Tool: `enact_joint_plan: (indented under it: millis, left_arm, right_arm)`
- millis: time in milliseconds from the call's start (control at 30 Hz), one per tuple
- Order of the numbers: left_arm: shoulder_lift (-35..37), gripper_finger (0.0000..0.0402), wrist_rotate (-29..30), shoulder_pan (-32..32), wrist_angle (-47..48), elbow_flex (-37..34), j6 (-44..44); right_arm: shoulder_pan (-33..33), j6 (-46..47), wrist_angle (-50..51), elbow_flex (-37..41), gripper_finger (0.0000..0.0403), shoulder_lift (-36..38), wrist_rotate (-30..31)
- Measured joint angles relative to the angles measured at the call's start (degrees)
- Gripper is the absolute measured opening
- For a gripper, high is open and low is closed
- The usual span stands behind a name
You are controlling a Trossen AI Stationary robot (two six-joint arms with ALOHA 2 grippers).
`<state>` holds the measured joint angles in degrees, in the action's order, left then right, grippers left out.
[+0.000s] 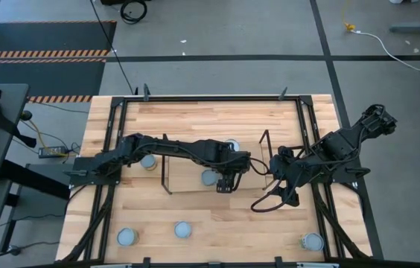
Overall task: Pick and place cans onto a shelf
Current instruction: Put the canned carrots on the shelf
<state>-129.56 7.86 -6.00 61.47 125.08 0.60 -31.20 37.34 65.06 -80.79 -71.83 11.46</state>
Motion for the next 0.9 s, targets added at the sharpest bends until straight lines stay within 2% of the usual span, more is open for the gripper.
enact_joint_plan:
  millis: [700, 900]
  left_arm:
    - [0.1, 0.0353, 3.2, -0.1, 2.9, 7.2, -1.6]
    - [0.1, 0.0353, 4.5, -0.1, 3.3, 7.4, -1.9]
  right_arm:
    - [-1.7, -0.1, 0.2, 0.0, 0.0344, 0.0, -1.1]
    - [-1.7, -5.8, 0.1, 0.0, 0.0340, 0.0, -1.6]
